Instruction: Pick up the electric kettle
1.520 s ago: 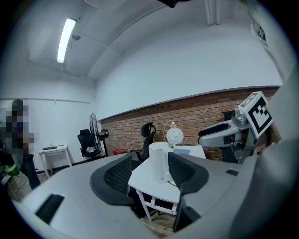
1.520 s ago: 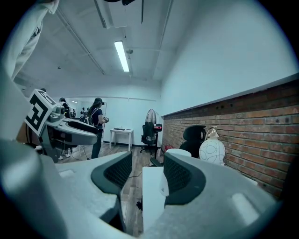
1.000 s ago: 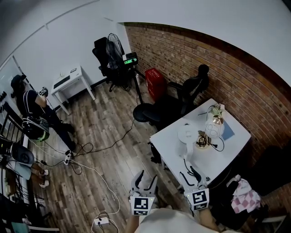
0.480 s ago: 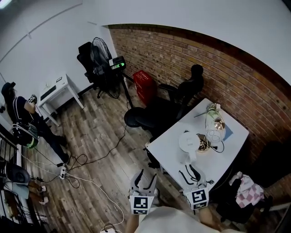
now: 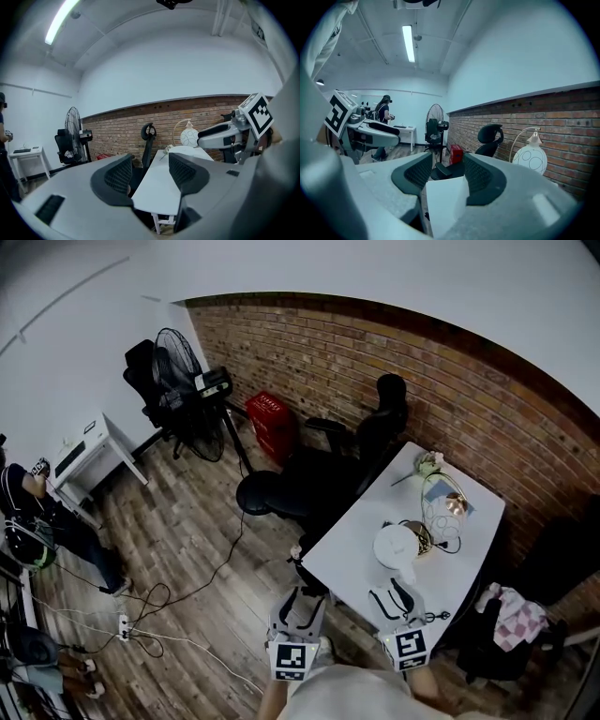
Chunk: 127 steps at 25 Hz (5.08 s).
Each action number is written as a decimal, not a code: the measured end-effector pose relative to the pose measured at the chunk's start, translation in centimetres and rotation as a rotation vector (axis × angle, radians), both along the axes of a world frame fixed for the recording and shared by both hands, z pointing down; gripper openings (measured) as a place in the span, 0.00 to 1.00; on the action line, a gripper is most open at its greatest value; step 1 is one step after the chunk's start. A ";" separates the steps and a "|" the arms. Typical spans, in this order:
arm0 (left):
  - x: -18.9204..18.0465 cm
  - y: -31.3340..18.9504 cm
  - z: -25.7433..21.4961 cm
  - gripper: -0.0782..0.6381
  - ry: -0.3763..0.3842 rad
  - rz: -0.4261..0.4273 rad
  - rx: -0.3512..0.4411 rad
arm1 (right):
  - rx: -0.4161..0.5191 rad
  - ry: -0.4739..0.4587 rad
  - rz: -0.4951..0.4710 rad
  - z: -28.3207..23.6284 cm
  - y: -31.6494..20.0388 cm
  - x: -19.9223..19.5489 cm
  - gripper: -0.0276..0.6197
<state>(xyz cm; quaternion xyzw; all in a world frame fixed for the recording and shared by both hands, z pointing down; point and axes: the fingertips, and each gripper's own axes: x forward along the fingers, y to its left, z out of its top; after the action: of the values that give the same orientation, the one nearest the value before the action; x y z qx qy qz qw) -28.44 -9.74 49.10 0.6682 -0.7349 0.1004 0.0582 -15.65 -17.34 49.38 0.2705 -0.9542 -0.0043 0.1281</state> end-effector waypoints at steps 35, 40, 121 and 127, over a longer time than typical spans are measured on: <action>3.2 -13.5 8.5 0.45 0.045 0.489 -0.102 | -0.027 0.129 0.369 6.5 -5.7 5.6 0.36; 4.2 -14.5 10.0 0.47 0.050 0.522 -0.134 | -0.062 0.130 0.367 7.1 -6.3 5.8 0.36; 11.1 -20.6 16.4 0.90 0.004 0.721 -0.165 | -0.069 0.136 0.200 10.1 -7.5 4.1 0.29; 10.9 -20.3 14.6 0.90 -0.020 0.719 -0.144 | -0.008 0.148 0.159 8.5 -7.1 3.9 0.29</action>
<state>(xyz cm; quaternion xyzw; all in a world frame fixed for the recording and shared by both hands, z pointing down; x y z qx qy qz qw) -17.55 -29.99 63.69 0.8769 -0.4449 0.1725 0.0588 -11.72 -24.39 57.88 0.3438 -0.9176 -0.0100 0.1994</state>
